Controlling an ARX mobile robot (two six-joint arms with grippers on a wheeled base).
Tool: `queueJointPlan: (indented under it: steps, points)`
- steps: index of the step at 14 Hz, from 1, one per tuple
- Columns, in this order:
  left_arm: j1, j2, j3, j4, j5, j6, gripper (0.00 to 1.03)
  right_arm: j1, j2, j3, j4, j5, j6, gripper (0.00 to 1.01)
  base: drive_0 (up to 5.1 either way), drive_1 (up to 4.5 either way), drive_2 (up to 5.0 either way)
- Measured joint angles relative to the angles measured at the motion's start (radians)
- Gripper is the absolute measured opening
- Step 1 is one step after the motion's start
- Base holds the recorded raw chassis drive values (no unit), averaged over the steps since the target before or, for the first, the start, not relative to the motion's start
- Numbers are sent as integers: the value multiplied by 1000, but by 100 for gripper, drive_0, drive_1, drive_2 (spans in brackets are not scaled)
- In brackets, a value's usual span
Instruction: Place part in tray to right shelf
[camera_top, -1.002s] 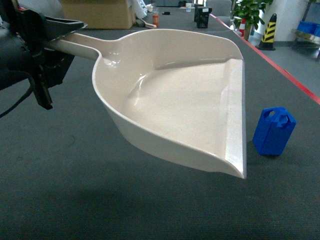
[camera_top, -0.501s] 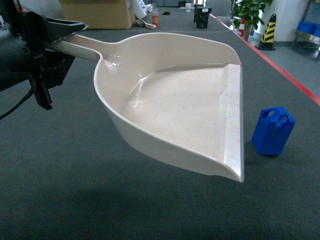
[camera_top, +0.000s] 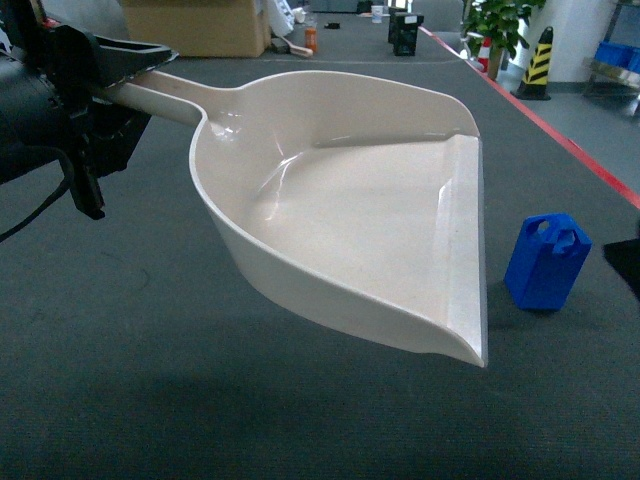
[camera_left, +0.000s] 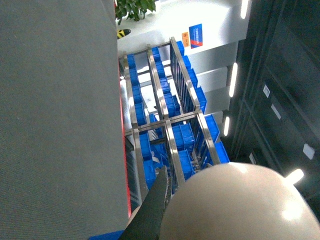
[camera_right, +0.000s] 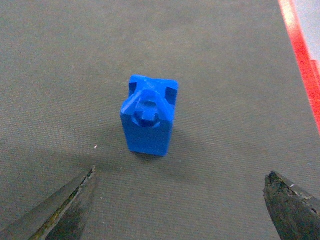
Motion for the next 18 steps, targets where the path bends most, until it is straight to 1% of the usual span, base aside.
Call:
queueJointPlan:
  steps: [1, 2, 4, 6, 7, 8, 9, 10, 11, 12, 13, 14, 15, 16, 17, 18]
  points:
    - [0, 0, 0, 0, 0, 1, 15, 21, 105, 84, -11, 11, 5, 98, 0, 0, 0]
    - [0, 0, 0, 0, 0, 1, 15, 35, 176, 154, -36, 11, 20, 98, 0, 0, 0]
    - [0, 0, 0, 0, 0, 1, 14, 60, 289, 261, -56, 21, 37, 98, 0, 0, 0]
    - [0, 0, 0, 0, 0, 1, 14, 87, 431, 383, -92, 53, 61, 98, 0, 0, 0]
    - [0, 0, 0, 0, 0, 1, 14, 90, 495, 436, -97, 91, 79, 86, 0, 0, 0]
    - [0, 0, 0, 0, 0, 1, 14, 90, 529, 461, -94, 120, 95, 76, 0, 0, 0]
    - [0, 0, 0, 0, 0, 1, 14, 93, 534, 451, -85, 146, 113, 59, 0, 0, 0]
    - [0, 0, 0, 0, 0, 1, 14, 97, 503, 422, -81, 159, 126, 49, 0, 0, 0]
    - [0, 0, 0, 0, 0, 1, 14, 97, 448, 370, -66, 156, 133, 47, 0, 0, 0]
    - [0, 0, 0, 0, 0, 1, 14, 100, 336, 289, -43, 161, 120, 47, 0, 0, 0]
    - [0, 0, 0, 0, 0, 1, 14, 104, 208, 230, -69, 154, 104, 47, 0, 0, 0]
    - [0, 0, 0, 0, 0, 1, 14, 108, 78, 203, -117, 121, 97, 47, 0, 0, 0]
    - [0, 0, 0, 0, 0, 1, 14, 130, -57, 201, -143, 98, 98, 47, 0, 0, 0]
    - [0, 0, 0, 0, 0, 1, 14, 166, -157, 216, -165, 70, 113, 47, 0, 0, 0]
    - [0, 0, 0, 0, 0, 1, 14, 217, -230, 242, -179, 43, 137, 47, 0, 0, 0]
    - [0, 0, 0, 0, 2, 1, 14, 289, -259, 282, -189, 12, 176, 47, 0, 0, 0]
